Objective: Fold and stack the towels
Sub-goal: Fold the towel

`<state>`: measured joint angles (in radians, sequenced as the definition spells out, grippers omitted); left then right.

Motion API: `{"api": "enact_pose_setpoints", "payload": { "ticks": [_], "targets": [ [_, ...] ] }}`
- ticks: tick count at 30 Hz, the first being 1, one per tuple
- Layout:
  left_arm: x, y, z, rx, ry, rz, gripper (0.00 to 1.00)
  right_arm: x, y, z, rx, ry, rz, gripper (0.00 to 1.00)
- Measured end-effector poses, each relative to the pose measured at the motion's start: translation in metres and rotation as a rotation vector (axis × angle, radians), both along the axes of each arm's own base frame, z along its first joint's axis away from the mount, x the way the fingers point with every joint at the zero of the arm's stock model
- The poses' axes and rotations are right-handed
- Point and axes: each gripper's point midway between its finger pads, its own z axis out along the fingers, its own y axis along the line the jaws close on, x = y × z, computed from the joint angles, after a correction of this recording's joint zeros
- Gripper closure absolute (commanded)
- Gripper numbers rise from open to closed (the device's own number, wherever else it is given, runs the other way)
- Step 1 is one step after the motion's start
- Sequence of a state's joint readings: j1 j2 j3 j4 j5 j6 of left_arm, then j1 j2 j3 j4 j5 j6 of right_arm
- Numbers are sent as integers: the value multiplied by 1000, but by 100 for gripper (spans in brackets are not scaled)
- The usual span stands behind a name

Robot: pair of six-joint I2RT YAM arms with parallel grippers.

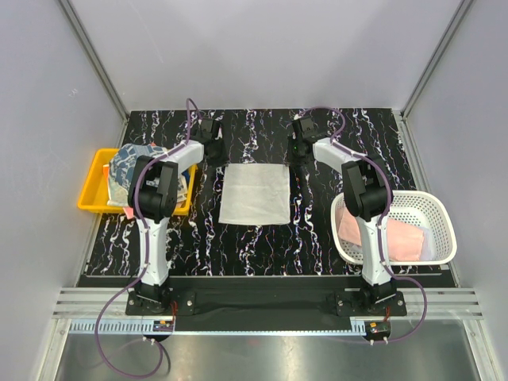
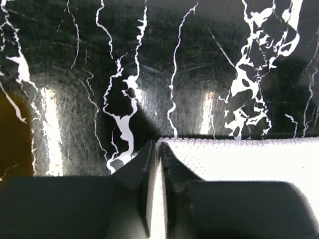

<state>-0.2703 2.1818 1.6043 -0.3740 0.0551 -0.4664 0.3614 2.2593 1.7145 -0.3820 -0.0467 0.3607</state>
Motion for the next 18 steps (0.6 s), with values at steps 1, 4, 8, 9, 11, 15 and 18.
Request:
{"api": "enact_pose_setpoints", "payload": {
  "ticks": [1,4,8,9,11,15,18],
  "targets": [
    [1,0,0,-4,-4,-1,99,0,0,0,0,1,1,93],
    [2,-2,1,-12,-9,-8,100,0,0,0,0,-1,2,96],
    [6,-3,3,-21,-24,-11,100,1,0,0,-3,-6,7,99],
    [6,-3,3,-23,-28,-11,100,2,0,1,-3,-10,8,99],
    [9,-4,2,-31,-46,-13,100,4,1,1,1,-25,11,100],
    [6,-5,5,-58,-74,-23,100,2,-2,3,7,-54,14,100],
    [3,-5,16,-77,-106,-29,100,-3,-4,14,16,-87,16,100]
  ]
}}
